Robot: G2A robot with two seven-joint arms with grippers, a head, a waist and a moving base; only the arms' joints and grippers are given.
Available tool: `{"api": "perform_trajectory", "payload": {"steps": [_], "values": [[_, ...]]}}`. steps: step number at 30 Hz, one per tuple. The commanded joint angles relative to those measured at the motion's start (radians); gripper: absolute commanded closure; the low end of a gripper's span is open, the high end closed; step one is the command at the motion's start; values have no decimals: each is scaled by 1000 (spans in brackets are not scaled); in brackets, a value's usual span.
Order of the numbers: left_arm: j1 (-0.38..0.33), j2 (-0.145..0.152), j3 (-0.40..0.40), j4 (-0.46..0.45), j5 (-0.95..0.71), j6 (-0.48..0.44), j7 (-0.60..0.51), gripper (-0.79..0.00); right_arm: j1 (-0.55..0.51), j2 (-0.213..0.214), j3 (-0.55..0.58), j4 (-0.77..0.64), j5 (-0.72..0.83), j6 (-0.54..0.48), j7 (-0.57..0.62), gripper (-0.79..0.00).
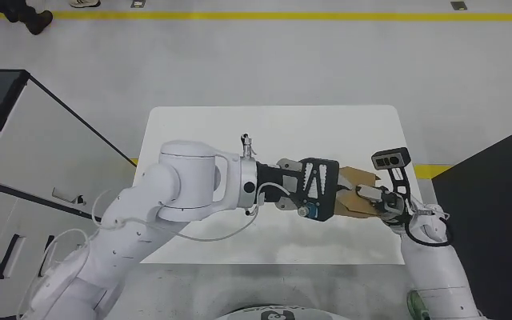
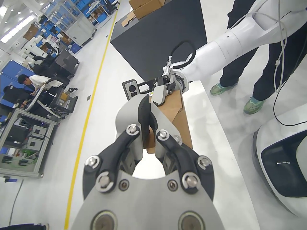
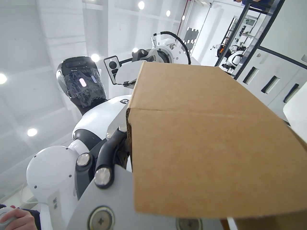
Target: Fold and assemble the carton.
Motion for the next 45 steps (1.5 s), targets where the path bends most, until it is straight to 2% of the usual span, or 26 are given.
{"api": "perform_trajectory", "payload": {"steps": [1, 28, 45], "values": [[5, 1, -4, 2, -5, 6, 15, 0, 2, -4, 3, -2, 16, 3, 3, 0], [29, -5, 15, 52, -82, 7, 199, 0, 19, -66, 23, -62, 91, 41, 41, 0], [23, -13, 42, 73, -96, 2, 232, 0, 22, -76, -8, -104, 128, 41, 41, 0]]}}
